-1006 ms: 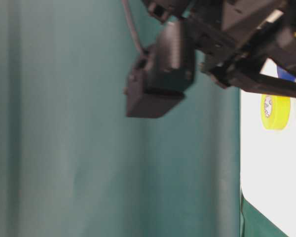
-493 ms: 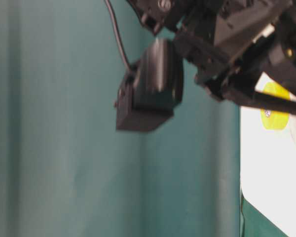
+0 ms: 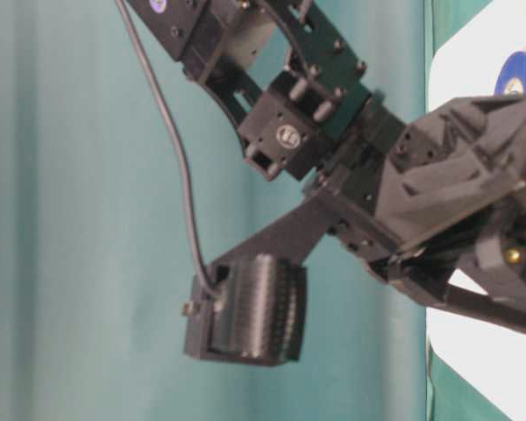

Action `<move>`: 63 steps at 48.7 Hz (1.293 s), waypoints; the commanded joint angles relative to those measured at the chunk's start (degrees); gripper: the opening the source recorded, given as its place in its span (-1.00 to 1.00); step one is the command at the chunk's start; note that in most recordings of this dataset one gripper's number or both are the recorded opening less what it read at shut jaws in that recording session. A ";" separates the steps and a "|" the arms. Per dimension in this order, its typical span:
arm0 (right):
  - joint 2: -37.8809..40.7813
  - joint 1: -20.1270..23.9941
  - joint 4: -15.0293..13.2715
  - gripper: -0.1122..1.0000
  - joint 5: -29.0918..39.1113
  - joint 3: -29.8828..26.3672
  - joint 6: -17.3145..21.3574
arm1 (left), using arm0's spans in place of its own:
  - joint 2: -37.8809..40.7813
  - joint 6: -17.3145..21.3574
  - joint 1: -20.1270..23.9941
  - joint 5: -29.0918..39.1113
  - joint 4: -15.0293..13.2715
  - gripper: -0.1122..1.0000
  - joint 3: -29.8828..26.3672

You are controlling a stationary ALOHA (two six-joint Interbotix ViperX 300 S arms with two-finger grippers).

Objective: Put the tape into the white case with the right arm.
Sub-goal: 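Lift the white roll with the right gripper toward the tray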

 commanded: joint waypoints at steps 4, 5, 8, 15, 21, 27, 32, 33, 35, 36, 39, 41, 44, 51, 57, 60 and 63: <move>-1.14 -0.09 -0.18 -0.75 1.05 -1.76 -0.09 | 0.53 -0.09 0.09 -0.44 0.09 -0.80 -0.62; -1.14 -0.18 -0.18 -0.75 1.14 -1.76 -0.09 | 0.44 -0.09 0.09 -0.44 0.00 -0.80 -0.62; -1.23 -0.62 -0.18 -0.75 1.58 -1.85 -0.18 | 0.44 -0.09 0.09 -0.44 0.00 -0.80 -0.62; -1.76 -2.46 -0.18 -0.75 1.93 -1.85 -0.26 | 0.44 -0.09 0.09 -0.44 0.09 -0.80 -0.62; -2.11 -4.83 -1.32 -0.75 2.02 -1.85 -0.79 | 0.44 -0.09 0.09 -0.44 0.09 -0.80 -0.70; -2.46 -7.56 -3.87 -0.75 2.46 -1.85 -1.05 | 0.44 -0.09 0.09 -0.44 0.00 -0.80 -0.70; -2.55 -9.84 -4.57 -0.75 2.46 -1.85 -1.05 | 0.44 -0.09 0.09 -0.35 0.09 -0.80 -0.62; -2.55 -10.20 -4.66 -0.75 2.46 -1.85 -1.05 | 0.44 -0.09 0.09 -0.44 0.09 -0.80 -0.62; -2.55 -10.90 -4.66 -0.75 2.46 -1.85 -1.05 | 0.44 -0.09 0.09 -0.44 0.09 -0.80 -0.62; -2.64 -11.25 -4.66 -0.75 2.46 -1.85 -1.05 | 0.44 -0.09 0.09 -0.44 0.00 -0.80 -0.62; -2.55 -11.95 -4.66 -0.75 2.20 -1.85 -1.05 | 0.53 -0.09 0.09 -0.44 0.00 -0.80 -0.70; -2.55 -12.39 -4.66 -0.75 2.20 -1.76 -1.05 | 0.44 -0.09 0.09 -0.44 0.00 -0.80 -0.62; -2.55 -12.74 -4.66 -0.75 2.20 -1.76 -1.05 | 0.44 -0.09 0.09 -0.44 0.00 -0.80 -0.70; -2.55 -12.83 -4.66 -0.75 1.93 -1.67 -1.05 | 0.44 -0.09 0.09 -0.35 0.09 -0.80 -0.70; -2.55 -12.83 -4.66 -0.75 1.49 -1.49 -0.97 | 0.53 -0.09 0.09 -0.44 0.09 -0.80 -0.70; -2.55 -12.83 -4.66 -0.75 1.32 -1.49 -0.97 | 0.44 -0.09 0.09 -0.35 0.09 -0.80 -0.70; -2.55 -12.83 -4.66 -0.75 1.14 -1.49 -0.88 | 0.44 -0.09 0.09 -0.35 0.09 -0.80 -0.70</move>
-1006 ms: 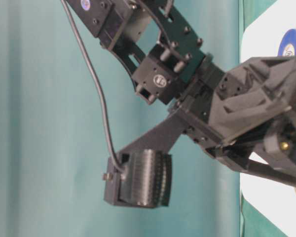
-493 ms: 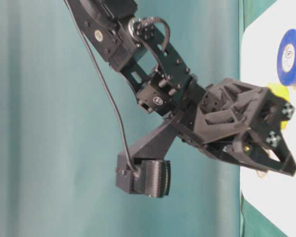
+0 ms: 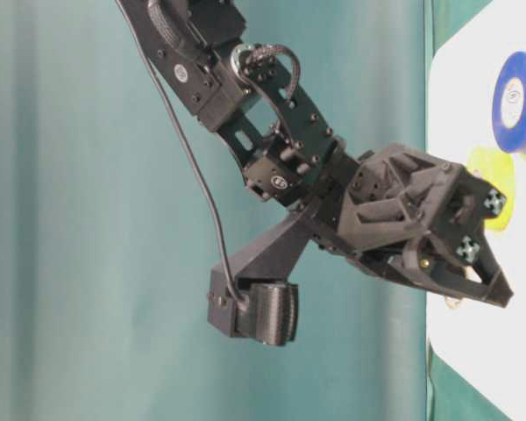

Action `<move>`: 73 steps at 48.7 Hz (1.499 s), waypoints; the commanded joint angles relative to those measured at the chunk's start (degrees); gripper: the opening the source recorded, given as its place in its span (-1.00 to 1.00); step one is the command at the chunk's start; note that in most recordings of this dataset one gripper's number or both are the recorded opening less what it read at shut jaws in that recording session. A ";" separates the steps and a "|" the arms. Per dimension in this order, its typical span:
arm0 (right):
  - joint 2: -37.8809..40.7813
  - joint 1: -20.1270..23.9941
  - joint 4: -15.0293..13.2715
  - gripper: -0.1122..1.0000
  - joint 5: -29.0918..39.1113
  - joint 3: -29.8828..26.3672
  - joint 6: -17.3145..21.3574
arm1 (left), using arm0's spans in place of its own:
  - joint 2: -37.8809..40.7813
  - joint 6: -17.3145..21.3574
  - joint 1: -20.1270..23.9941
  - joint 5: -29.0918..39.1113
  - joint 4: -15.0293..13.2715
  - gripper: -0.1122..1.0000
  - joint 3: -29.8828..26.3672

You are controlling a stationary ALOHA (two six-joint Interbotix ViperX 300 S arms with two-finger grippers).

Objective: Put the tape into the white case with the right arm.
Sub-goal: 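Lift the white roll with the right gripper toward the tray, then lower the white roll into the tray's left side and open the right gripper, then withdraw the open right gripper to the right of the tray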

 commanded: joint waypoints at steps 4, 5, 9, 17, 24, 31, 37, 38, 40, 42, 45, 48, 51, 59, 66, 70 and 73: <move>-2.55 -0.09 -0.26 -0.61 -0.62 -1.14 0.26 | 0.44 -0.09 0.09 -0.44 0.00 -0.80 -0.70; -2.55 -0.09 -0.26 -0.54 -0.70 -1.14 0.26 | 0.44 -0.09 0.09 -0.35 0.09 -0.80 -0.70; -2.55 -0.09 -0.26 -0.17 -0.70 -1.14 0.44 | 0.53 -0.09 0.09 -0.35 0.09 -0.80 -0.70; -2.55 -0.18 -0.35 0.45 -0.44 -0.79 0.44 | 0.44 -0.09 0.09 -0.35 0.00 -0.80 -0.62; -3.34 -0.35 -0.26 0.35 1.14 -0.18 0.35 | 0.44 -0.09 0.09 -0.26 0.09 -0.80 -0.62; -6.77 -1.23 -0.26 0.35 5.45 2.81 0.44 | 0.44 -0.09 0.09 -0.18 0.00 -0.80 -0.70; -10.99 -1.85 -0.35 0.35 6.94 7.29 0.70 | 0.44 -0.09 0.09 -0.18 0.09 -0.80 -0.70; -11.78 -1.85 -0.35 0.35 6.94 8.09 0.70 | 0.44 -0.09 0.09 -0.18 0.09 -0.80 -0.70; -13.71 -1.93 -0.26 0.35 6.77 10.11 0.70 | 0.44 -0.09 0.09 -0.18 0.09 -0.80 -0.70; -15.12 -1.93 -0.26 0.35 6.50 11.78 0.70 | 0.53 -0.09 0.09 -0.18 0.09 -0.80 -0.70; -17.40 -1.93 -0.26 0.35 6.15 14.15 0.70 | 0.53 -0.09 0.09 -0.18 0.09 -0.80 -0.70; -19.60 -2.11 -0.26 0.35 5.98 16.70 0.70 | 0.44 -0.09 0.09 -0.18 0.09 -0.80 -0.79; -21.71 -2.46 -0.35 0.35 5.80 18.98 0.70 | 0.44 -0.09 0.09 -0.18 0.00 -0.80 -0.79; -27.16 -2.99 -0.35 0.35 5.71 25.49 0.79 | 0.44 -0.09 0.09 -0.26 0.09 -0.80 -0.79; -31.73 -2.99 -0.18 0.35 5.19 31.03 0.88 | 0.44 -0.09 0.09 -0.18 0.09 -0.80 -0.79; -34.89 -2.99 -0.18 0.35 4.48 34.45 1.05 | 0.44 -0.09 0.09 -0.18 0.09 -0.80 -0.79; -37.79 -3.08 -0.18 0.35 3.87 37.09 1.58 | 0.44 -0.09 0.09 -0.18 0.09 -0.80 -0.79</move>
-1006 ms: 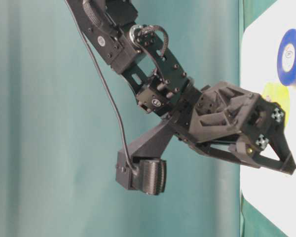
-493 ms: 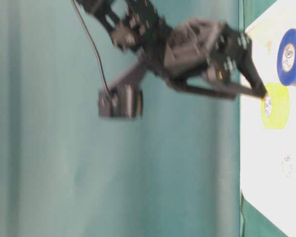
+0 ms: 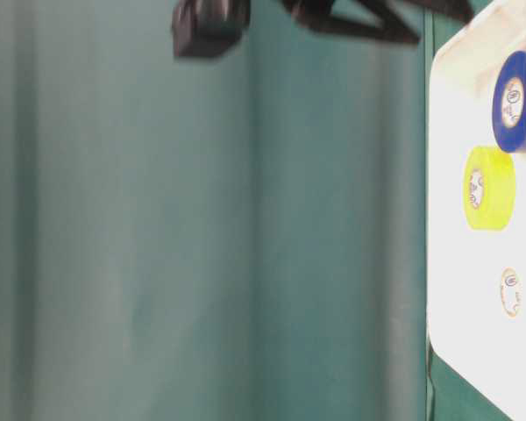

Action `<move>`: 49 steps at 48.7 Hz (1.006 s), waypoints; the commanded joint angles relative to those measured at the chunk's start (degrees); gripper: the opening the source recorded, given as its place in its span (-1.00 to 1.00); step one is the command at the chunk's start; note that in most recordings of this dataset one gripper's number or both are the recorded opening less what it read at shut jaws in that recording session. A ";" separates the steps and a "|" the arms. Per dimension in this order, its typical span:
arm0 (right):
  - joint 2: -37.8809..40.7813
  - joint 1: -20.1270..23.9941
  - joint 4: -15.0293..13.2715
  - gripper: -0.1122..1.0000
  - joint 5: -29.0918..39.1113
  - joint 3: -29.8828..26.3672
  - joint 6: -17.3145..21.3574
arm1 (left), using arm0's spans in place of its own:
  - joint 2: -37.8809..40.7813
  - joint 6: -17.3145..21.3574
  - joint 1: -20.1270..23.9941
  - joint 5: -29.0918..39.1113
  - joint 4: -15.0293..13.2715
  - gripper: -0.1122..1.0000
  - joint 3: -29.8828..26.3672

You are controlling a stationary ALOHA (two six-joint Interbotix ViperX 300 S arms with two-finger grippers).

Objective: Put the tape into the white case with the right arm.
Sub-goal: 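Withdraw the open right gripper to the right of the tray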

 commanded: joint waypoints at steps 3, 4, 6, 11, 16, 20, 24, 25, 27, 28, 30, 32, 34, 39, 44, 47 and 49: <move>-7.47 -0.09 -0.09 0.35 -1.93 4.92 1.49 | 0.44 -0.09 0.09 -0.18 0.09 -0.80 -0.79; -8.70 0.00 -0.09 0.35 -2.29 5.89 1.85 | 0.44 -0.09 0.09 -0.18 0.09 -0.80 -0.79; -11.07 0.00 -0.09 0.35 -3.16 7.91 2.72 | 0.44 -0.09 0.09 -0.18 0.09 -0.80 -0.79; -17.40 0.00 -0.09 0.35 -6.77 13.10 4.04 | 0.44 -0.09 0.09 -0.18 0.09 -0.80 -0.88; -23.55 0.00 -0.09 0.34 -9.40 17.31 4.57 | 0.44 -0.09 0.09 -0.35 0.09 -0.80 -0.79; -28.13 0.00 0.35 0.34 -9.23 20.21 4.92 | 0.44 -0.09 0.09 -0.35 0.09 -0.80 -0.88; -32.43 0.00 0.79 0.34 -8.26 22.85 5.62 | 0.44 -0.09 0.09 -0.35 0.00 -0.80 -0.88; -33.31 -0.09 0.79 0.34 -8.26 23.29 5.80 | 0.44 -0.09 0.09 -0.35 0.00 -0.80 -0.88; -35.07 0.00 0.79 0.34 -9.05 23.73 6.33 | 0.44 -0.09 0.09 -0.35 0.00 -0.80 -0.88; -35.86 0.00 0.79 0.34 -9.32 23.91 6.50 | 0.44 -0.09 0.09 -0.26 0.09 -0.80 -0.88; -37.35 0.00 0.79 0.34 -9.76 24.17 6.86 | 0.44 -0.09 0.09 -0.26 0.09 -0.80 -0.88; -38.41 0.00 0.79 0.34 -10.02 24.52 6.94 | 0.44 -0.09 0.09 -0.35 0.00 -0.80 -0.88; -39.29 0.00 0.79 0.34 -10.20 24.79 6.94 | 0.44 -0.09 0.09 -0.35 0.00 -0.80 -0.88; -39.73 0.00 0.79 0.33 -10.37 25.05 7.03 | 0.53 -0.09 0.09 -0.35 0.00 -0.80 -0.88; -38.85 0.00 0.79 0.34 -10.55 25.05 7.12 | 0.44 -0.09 0.09 -0.35 0.00 -0.80 -0.88; -38.06 0.00 0.79 0.33 -11.16 25.05 7.12 | 0.44 -0.09 0.09 -0.35 0.09 -0.80 -0.79; -37.53 0.26 0.79 0.34 -11.60 25.14 7.12 | 0.44 -0.09 0.09 -0.35 0.00 -0.80 -0.88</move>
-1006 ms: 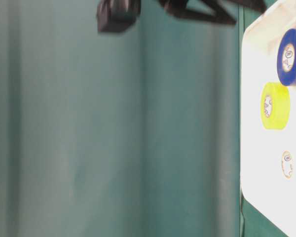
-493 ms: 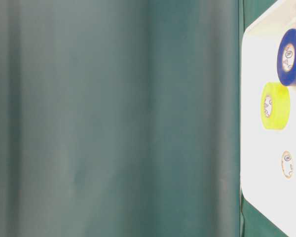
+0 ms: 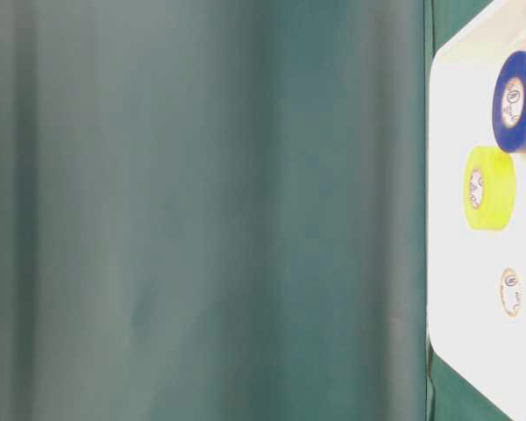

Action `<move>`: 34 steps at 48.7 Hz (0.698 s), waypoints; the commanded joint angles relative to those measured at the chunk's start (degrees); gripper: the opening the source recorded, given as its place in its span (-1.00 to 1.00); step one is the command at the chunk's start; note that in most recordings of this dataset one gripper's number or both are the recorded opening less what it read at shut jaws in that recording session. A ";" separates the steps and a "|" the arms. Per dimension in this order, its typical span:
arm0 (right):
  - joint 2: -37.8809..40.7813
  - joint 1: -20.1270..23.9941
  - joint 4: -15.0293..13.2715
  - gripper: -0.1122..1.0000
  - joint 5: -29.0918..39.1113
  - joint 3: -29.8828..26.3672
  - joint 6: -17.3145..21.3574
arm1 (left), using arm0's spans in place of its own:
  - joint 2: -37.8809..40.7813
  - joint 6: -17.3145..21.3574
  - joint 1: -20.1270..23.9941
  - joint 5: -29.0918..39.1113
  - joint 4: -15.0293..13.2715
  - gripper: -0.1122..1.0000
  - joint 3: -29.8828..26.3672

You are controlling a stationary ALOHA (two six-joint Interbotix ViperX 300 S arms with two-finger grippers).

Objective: Put the tape into the white case with the right arm.
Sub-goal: 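Withdraw the open right gripper to the right of the tray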

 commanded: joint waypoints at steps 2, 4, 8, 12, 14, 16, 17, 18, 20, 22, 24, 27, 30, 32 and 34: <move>1.76 0.79 0.09 0.34 -1.41 -0.62 0.18 | 0.53 0.00 0.09 -0.44 0.00 -0.80 -0.88; 2.37 1.49 0.09 0.34 -1.93 -0.53 0.18 | 0.53 0.00 0.09 -0.44 0.00 -0.80 -0.88; 3.25 3.78 0.09 0.33 -2.72 -0.26 0.18 | 0.44 0.00 0.09 -0.35 0.09 -0.80 -0.88; 3.78 6.68 0.09 0.33 -3.60 0.00 0.18 | 0.53 0.00 0.09 -0.35 0.00 -0.80 -0.88; 3.87 8.44 0.09 0.33 -3.87 0.09 0.18 | 0.44 0.00 0.09 -0.35 0.09 -0.80 -0.88; 3.87 9.93 0.09 0.33 -3.96 0.18 0.18 | 0.53 0.00 0.09 -0.35 0.09 -0.80 -0.79; 3.87 10.55 0.09 0.33 -3.96 0.18 0.18 | 0.44 0.00 0.09 -0.35 0.09 -0.80 -0.79; 3.87 11.25 0.09 0.33 -3.96 0.18 0.18 | 0.44 0.00 0.09 -0.35 0.00 -0.80 -0.88; 3.87 12.48 0.09 0.33 -4.04 0.26 0.18 | 0.44 0.00 0.09 -0.35 0.09 -0.80 -0.79; 3.87 13.54 0.09 0.33 -3.96 0.18 0.26 | 0.44 0.00 0.09 -0.35 0.00 -0.80 -0.79; 3.87 14.33 0.09 0.33 -3.96 0.26 0.26 | 0.44 0.00 0.09 -0.35 0.00 -0.80 -0.79; 3.96 14.85 0.09 0.33 -3.96 0.18 0.26 | 0.44 0.00 0.09 -0.44 0.09 -0.80 -0.79; 3.96 14.77 0.00 0.33 -3.96 0.26 0.26 | 0.44 0.00 0.09 -0.44 0.09 -0.80 -0.79; 4.13 14.85 0.09 0.33 -3.96 0.18 0.26 | 0.44 0.00 0.09 -0.35 0.00 -0.80 -0.79; 4.31 14.77 0.09 0.33 -4.04 0.18 0.26 | 0.44 0.00 0.09 -0.35 0.09 -0.80 -0.79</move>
